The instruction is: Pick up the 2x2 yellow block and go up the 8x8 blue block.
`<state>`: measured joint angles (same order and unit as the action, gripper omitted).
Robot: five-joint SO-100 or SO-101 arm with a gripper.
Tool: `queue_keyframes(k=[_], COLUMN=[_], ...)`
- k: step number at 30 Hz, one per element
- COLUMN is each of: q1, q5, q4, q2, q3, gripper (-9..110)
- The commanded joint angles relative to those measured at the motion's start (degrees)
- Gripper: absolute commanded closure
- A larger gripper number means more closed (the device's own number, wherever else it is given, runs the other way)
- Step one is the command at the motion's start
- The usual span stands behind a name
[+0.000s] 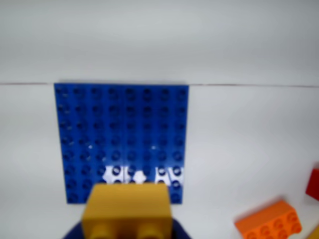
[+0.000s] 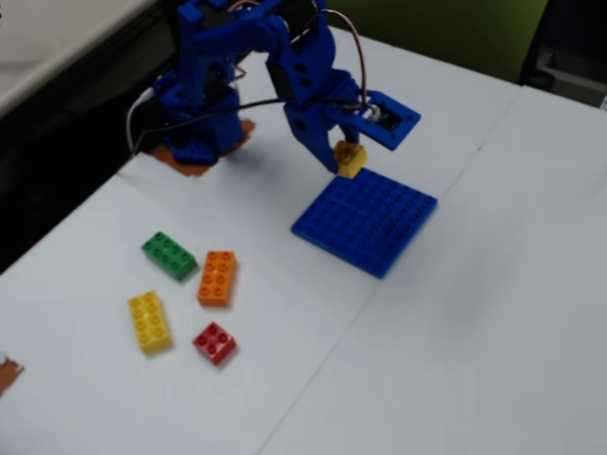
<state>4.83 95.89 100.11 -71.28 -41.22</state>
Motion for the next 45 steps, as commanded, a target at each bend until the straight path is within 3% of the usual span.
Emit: queue_keyframes(k=[1,45], q1=[-0.4,-2.6], q5=[-0.4,-0.4], q4=[0.0,-0.4], q2=[0.3,2.5], q3=[2.0,3.6], gripper=[101,101])
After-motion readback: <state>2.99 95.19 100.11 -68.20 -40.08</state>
